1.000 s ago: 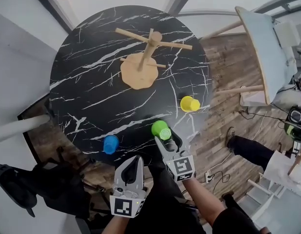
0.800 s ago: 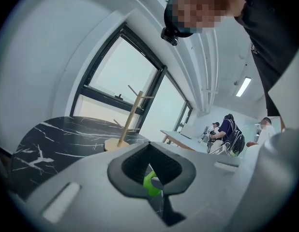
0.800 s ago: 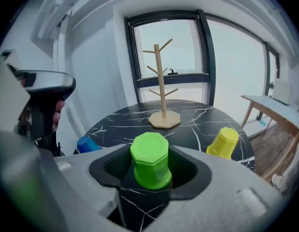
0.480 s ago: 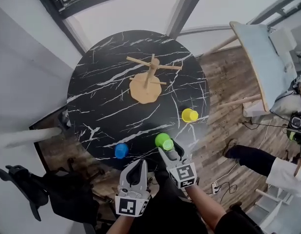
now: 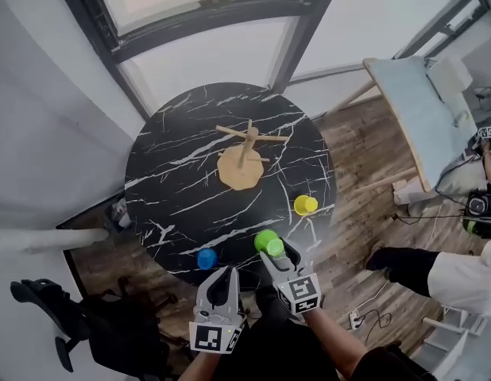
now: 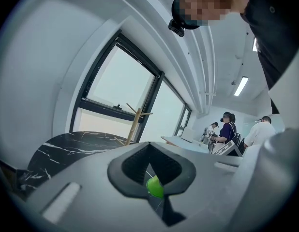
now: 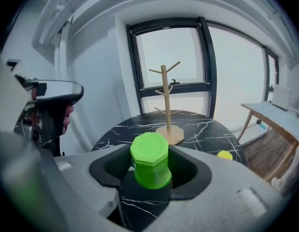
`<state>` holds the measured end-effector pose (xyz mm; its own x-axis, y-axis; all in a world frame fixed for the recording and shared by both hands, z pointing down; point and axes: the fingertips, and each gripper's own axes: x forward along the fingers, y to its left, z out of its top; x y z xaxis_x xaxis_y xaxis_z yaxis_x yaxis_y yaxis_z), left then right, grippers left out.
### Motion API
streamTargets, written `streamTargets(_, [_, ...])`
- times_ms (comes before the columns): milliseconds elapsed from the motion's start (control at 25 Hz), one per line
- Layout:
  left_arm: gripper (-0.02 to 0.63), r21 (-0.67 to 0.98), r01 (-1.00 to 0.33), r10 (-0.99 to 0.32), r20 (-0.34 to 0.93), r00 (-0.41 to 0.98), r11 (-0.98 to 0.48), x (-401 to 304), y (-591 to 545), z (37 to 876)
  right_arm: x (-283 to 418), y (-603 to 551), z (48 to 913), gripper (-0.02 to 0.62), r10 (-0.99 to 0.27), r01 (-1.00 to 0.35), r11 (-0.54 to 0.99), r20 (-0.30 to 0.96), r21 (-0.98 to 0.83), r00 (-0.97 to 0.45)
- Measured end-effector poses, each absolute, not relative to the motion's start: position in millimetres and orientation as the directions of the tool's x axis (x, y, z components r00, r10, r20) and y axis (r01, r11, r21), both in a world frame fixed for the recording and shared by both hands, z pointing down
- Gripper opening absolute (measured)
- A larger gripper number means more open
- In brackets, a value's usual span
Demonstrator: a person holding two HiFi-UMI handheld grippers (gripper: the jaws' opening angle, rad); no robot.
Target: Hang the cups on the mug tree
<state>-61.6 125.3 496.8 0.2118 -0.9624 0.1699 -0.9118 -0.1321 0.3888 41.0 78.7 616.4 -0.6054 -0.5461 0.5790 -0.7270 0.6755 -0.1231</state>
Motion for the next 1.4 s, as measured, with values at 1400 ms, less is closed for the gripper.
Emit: streamTargets(1400, [0.000,0.368,-0.881,-0.940,0.048,0.338,-0.298,-151,141,418,-42,118,450,0.238,-0.665,-0.763,0.639,0.426,-0.101,-0.614])
